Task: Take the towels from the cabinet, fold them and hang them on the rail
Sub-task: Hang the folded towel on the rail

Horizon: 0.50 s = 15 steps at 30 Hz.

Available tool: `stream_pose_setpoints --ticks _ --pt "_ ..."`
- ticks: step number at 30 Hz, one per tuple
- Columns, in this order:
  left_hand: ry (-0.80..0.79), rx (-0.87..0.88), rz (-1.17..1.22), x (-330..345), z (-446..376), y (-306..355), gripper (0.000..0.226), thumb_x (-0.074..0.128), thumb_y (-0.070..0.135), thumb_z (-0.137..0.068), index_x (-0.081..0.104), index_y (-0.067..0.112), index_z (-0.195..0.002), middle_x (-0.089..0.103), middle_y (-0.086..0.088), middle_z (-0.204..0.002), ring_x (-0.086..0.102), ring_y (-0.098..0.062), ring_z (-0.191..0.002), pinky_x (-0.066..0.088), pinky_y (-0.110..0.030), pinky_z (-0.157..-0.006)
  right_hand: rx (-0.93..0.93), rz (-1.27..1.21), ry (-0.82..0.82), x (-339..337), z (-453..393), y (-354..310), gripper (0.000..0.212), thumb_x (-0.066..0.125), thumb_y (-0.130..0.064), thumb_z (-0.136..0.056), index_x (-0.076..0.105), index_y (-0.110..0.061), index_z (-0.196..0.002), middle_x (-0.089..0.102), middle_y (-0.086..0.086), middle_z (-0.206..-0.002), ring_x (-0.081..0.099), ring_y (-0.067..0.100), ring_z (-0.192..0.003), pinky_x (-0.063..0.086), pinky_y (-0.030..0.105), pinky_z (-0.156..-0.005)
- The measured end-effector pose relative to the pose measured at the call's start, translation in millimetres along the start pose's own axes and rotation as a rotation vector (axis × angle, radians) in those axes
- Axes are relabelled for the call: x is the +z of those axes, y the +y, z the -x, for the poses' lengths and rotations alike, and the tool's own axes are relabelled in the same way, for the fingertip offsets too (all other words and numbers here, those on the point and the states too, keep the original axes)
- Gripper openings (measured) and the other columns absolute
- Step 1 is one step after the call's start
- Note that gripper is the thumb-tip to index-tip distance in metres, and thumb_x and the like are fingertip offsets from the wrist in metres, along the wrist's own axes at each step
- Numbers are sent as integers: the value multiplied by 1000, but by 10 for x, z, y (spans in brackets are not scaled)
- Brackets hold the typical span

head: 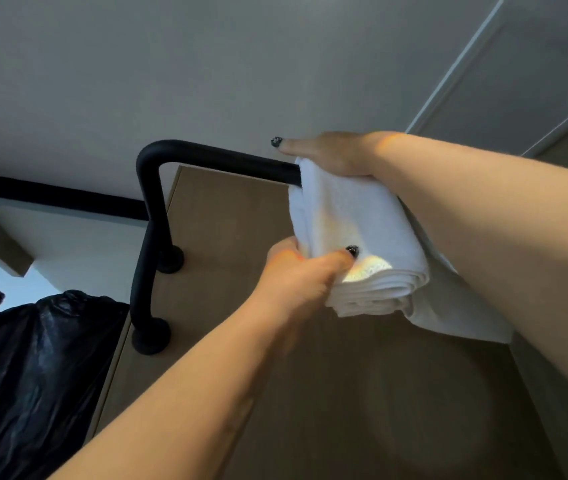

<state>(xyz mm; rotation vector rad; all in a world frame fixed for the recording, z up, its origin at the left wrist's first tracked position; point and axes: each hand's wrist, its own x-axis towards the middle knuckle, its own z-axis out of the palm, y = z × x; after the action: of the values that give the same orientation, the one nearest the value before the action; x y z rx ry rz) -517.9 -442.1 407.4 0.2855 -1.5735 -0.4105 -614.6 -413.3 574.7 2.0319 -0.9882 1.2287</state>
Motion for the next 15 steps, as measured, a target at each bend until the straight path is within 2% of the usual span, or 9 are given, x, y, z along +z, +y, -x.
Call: stream_pose_setpoints --ticks 3,6,8,9,11,12,15 --pt "-26 28 17 -21 17 -40 22 76 12 -83 65 6 -102 74 -10 -94 71 -23 -83 58 -32 -71 62 70 54 33 -47 44 96 40 -87 -71 44 -27 -146 44 -3 -148 40 25 -135 26 39 -114" --pt "-18 62 7 -23 -3 -120 44 75 26 -67 66 7 -105 75 -10 -96 72 -25 -88 59 -37 -78 36 111 125 77 -95 39 104 33 -91 -55 54 -27 -135 55 2 -134 50 30 -118 37 40 -106" --pt "-5 78 -16 -18 -29 -164 48 70 31 -64 66 8 -106 75 -10 -97 72 -26 -90 59 -41 -80 15 141 123 80 -110 44 104 29 -90 -51 58 -26 -128 55 2 -116 50 30 -106 40 39 -97" --pt "0 83 -26 -19 -40 -186 48 70 32 -64 66 8 -106 75 -10 -97 73 -26 -90 59 -41 -81 23 176 118 66 -94 58 99 28 -89 -57 60 -22 -123 54 2 -106 50 30 -101 40 37 -90" --pt "14 83 -61 -17 -40 -215 47 70 34 -66 66 10 -106 75 -9 -98 72 -25 -90 60 -42 -82 57 210 127 55 -48 78 76 29 -79 -80 60 -11 -98 51 3 -86 51 29 -89 36 33 -79" --pt "21 81 -90 -21 -28 -225 47 70 35 -67 65 11 -108 75 -8 -99 72 -23 -91 60 -42 -84 61 208 143 60 -30 101 69 28 -76 -85 57 -12 -88 50 2 -80 52 27 -82 36 33 -75" --pt "42 52 -167 -60 17 -227 39 77 33 -82 64 11 -112 74 -5 -101 71 -19 -92 59 -40 -86 44 199 137 49 110 135 70 21 -80 -81 55 -19 -83 54 1 -79 55 23 -78 39 36 -72"
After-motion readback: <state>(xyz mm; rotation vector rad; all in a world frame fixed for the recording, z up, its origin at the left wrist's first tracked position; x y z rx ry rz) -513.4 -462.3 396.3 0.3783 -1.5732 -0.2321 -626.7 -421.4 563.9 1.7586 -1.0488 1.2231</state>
